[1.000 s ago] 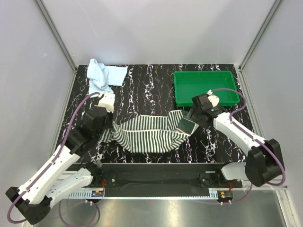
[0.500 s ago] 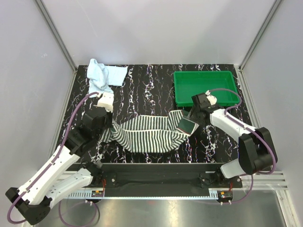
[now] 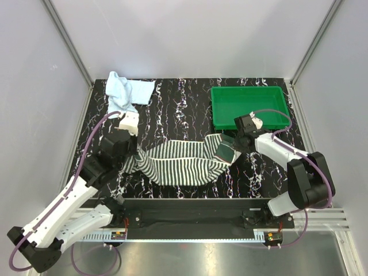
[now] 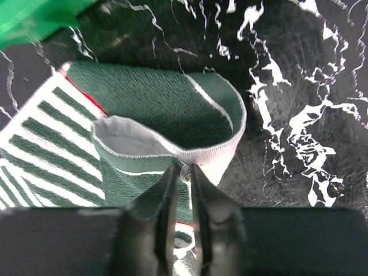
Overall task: Roll the towels
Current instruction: Flatten the towel
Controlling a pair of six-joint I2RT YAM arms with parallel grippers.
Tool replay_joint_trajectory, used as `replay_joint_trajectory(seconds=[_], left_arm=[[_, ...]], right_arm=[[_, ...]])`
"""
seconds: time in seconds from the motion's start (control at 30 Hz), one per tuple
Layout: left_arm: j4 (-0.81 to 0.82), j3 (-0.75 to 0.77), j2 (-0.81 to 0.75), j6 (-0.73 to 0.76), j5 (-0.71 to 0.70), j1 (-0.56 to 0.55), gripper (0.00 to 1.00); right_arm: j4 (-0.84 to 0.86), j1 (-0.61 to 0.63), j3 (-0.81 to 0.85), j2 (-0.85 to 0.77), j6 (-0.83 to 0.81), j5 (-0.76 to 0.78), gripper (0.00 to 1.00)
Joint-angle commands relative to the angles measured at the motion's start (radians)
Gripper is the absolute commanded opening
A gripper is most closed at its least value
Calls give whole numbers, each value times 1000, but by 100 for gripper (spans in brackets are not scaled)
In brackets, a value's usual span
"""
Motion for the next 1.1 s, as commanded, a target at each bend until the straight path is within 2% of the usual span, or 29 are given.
replay_joint_trajectory(seconds=[0.0,0.13,0.33,0.47,0.6,0.7,0.73,0.77,0.87,0.93,1.0,1.03,1.07], left_arm=[[53,-11,5,-13,-21,5,9],[45,-6,20,-16,-28,5,9],[10,78,66,-1,-24,43,8],[-13,169,131,4,-2,126,7],[-31,299,230,-4,86,235,6],[-42,454,325,-6,166,315,4],[-47,556,348,-3,209,333,2],[-47,600,362,7,222,357,1],[-28,718,361,34,257,390,4],[-7,714,304,50,274,405,5],[7,636,219,44,272,408,6],[13,596,182,22,274,408,6],[21,494,148,10,274,408,6]], right_arm=[[24,-4,-28,-19,-11,-25,16],[-15,-4,-33,-77,-11,-29,0],[-70,-4,54,-156,3,-80,0],[-114,-3,253,-131,-5,-117,0],[-186,-6,487,-27,-43,-156,0],[-275,-22,717,82,-71,-186,0],[-303,-41,780,123,-77,-190,0],[-332,-50,894,137,-85,-192,0],[-420,-87,1022,116,-111,-175,0],[-444,-102,971,18,-115,-140,0],[-426,-107,873,-116,-102,-97,0],[-421,-108,765,-161,-94,-88,0],[-421,-108,707,-203,-85,-75,0]])
